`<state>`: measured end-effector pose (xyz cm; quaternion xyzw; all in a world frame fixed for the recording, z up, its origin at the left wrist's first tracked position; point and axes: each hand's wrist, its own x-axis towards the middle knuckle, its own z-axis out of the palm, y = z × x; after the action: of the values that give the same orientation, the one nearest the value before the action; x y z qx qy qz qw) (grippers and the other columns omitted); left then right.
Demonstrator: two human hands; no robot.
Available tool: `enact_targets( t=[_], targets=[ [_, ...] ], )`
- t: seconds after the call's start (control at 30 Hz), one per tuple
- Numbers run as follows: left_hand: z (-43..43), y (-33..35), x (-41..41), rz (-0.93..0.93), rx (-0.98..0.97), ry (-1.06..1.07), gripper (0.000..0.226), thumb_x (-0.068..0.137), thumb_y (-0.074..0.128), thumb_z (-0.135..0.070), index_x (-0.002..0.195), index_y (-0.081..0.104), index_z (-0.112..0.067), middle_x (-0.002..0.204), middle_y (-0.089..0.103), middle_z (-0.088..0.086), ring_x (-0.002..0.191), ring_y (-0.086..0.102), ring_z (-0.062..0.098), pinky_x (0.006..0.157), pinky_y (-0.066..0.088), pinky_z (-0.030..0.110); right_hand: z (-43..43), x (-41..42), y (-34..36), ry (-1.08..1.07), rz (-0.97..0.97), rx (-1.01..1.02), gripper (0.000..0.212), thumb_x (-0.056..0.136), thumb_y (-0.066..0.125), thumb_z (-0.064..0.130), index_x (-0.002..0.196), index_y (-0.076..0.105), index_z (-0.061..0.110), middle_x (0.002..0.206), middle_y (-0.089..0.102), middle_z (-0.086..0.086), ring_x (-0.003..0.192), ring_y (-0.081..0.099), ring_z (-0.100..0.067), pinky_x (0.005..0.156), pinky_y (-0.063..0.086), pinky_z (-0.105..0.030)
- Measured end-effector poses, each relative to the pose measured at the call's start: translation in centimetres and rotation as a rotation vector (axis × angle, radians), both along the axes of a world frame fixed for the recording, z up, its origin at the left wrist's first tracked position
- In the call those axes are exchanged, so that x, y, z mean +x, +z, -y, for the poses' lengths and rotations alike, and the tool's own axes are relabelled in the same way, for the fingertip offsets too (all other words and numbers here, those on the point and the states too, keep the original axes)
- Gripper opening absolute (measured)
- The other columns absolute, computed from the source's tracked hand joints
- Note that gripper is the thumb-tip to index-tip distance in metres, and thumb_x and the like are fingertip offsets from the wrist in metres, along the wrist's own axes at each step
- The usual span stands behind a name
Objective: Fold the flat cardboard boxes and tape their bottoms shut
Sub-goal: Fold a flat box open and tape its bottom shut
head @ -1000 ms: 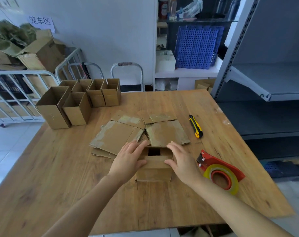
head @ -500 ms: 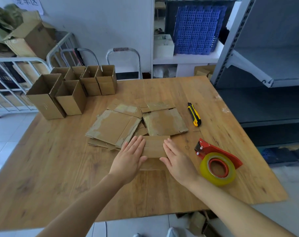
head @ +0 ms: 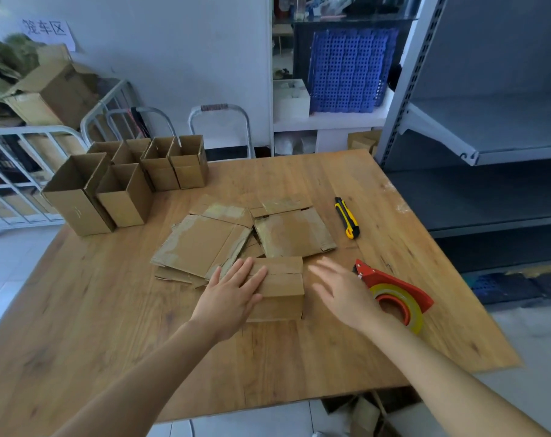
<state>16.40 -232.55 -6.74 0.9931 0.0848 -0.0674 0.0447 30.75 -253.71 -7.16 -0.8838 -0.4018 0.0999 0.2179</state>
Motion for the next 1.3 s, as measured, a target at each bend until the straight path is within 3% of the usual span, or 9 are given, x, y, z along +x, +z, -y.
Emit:
enact_targets(
  t=[0.13, 0.23, 0.4, 0.53, 0.73, 0.8, 0.9, 1.13, 1.3],
  targets=[
    [0.5, 0.2, 0.5, 0.049, 0.044, -0.046, 0.101, 0.076, -0.035, -0.062, 0.154, 0.016, -0.023, 0.160, 0.016, 0.004, 0.149, 0.006, 0.021, 0.116, -0.005, 0.038, 3.5, 3.4, -1.9, -0.227, 0.035, -0.256, 0.047, 0.099, 0.044, 0.011, 0.146, 0.039, 0.009, 0.149, 0.042, -0.006, 0.140, 0.034, -0.023, 0.108, 0.036, -0.035],
    [1.3, 0.7, 0.8, 0.045, -0.002, -0.047, 0.096, 0.079, -0.019, -0.066, 0.154, 0.011, -0.015, 0.161, 0.008, 0.001, 0.149, 0.000, 0.015, 0.114, -0.007, 0.024, 5.2, 4.6, -2.8, -0.306, -0.021, -0.307, 0.034, 0.095, 0.044, 0.004, 0.127, 0.050, 0.014, 0.132, 0.050, -0.001, 0.112, 0.054, -0.021, 0.087, 0.050, -0.035],
    [1.6, 1.3, 1.1, 0.002, 0.045, -0.035, 0.067, 0.101, 0.022, -0.050, 0.154, 0.000, -0.014, 0.162, -0.003, 0.001, 0.148, -0.007, 0.013, 0.114, -0.009, 0.022, 7.1, 6.5, -3.8, -0.362, -0.049, -0.274, 0.055, 0.097, 0.047, 0.005, 0.150, 0.033, 0.013, 0.154, 0.034, -0.004, 0.137, 0.038, -0.024, 0.108, 0.040, -0.035],
    [2.0, 1.2, 1.1, 0.019, 0.061, -0.014, 0.064, 0.103, 0.027, -0.044, 0.154, 0.000, -0.015, 0.162, -0.002, 0.001, 0.148, -0.006, 0.013, 0.113, -0.010, 0.022, 7.9, 8.6, -2.8, -0.362, -0.188, -0.389, 0.062, 0.092, 0.063, 0.024, 0.148, 0.037, 0.015, 0.145, 0.049, -0.006, 0.128, 0.050, -0.026, 0.098, 0.046, -0.035],
    [2.3, 1.3, 1.0, 0.050, 0.037, 0.003, 0.064, 0.103, 0.029, -0.043, 0.154, 0.002, -0.016, 0.162, 0.000, 0.000, 0.142, -0.012, 0.007, 0.108, -0.016, 0.021, 9.0, 10.5, -2.6, -0.347, -0.331, -0.615, 0.076, 0.078, 0.079, 0.022, 0.144, 0.042, 0.016, 0.136, 0.055, -0.007, 0.121, 0.055, -0.026, 0.093, 0.050, -0.035],
    [2.3, 1.2, 1.0, 0.040, 0.044, 0.007, 0.064, 0.103, 0.028, -0.043, 0.154, 0.001, -0.016, 0.162, -0.001, 0.000, 0.147, -0.008, 0.010, 0.108, -0.017, 0.020, 9.6, 10.7, -3.1, -0.383, -0.350, -0.566, 0.046, 0.075, 0.078, 0.021, 0.117, 0.061, 0.014, 0.105, 0.065, -0.004, 0.095, 0.064, -0.023, 0.070, 0.051, -0.030],
    [2.3, 1.2, 1.1, 0.032, 0.037, 0.004, 0.063, 0.103, 0.027, -0.043, 0.154, 0.002, -0.016, 0.162, -0.002, 0.000, 0.148, -0.006, 0.012, 0.109, -0.016, 0.019, 10.0, 10.4, -3.2, -0.402, -0.363, -0.491, 0.021, 0.070, 0.072, 0.021, 0.085, 0.058, 0.015, 0.082, 0.063, -0.003, 0.072, 0.062, -0.019, 0.053, 0.042, -0.026],
    [2.2, 1.0, 1.0, 0.055, 0.028, 0.001, 0.064, 0.103, 0.027, -0.043, 0.154, 0.001, -0.016, 0.162, -0.002, 0.000, 0.148, -0.006, 0.013, 0.112, -0.013, 0.021, 9.9, 9.4, -2.8, -0.442, -0.433, -0.310, 0.042, 0.069, 0.074, 0.019, 0.096, 0.042, 0.018, 0.092, 0.058, 0.001, 0.076, 0.058, -0.017, 0.052, 0.041, -0.023],
    [2.2, 1.0, 1.0, 0.084, -0.011, 0.000, 0.064, 0.102, 0.031, -0.043, 0.154, 0.006, -0.016, 0.162, 0.003, 0.001, 0.148, -0.003, 0.014, 0.111, -0.013, 0.022, 8.3, 8.3, -0.1, -0.519, -0.562, -0.077, 0.015, 0.078, 0.066, 0.004, 0.076, 0.052, 0.009, 0.068, 0.055, -0.003, 0.059, 0.053, -0.020, 0.054, 0.041, -0.030]
  ],
)
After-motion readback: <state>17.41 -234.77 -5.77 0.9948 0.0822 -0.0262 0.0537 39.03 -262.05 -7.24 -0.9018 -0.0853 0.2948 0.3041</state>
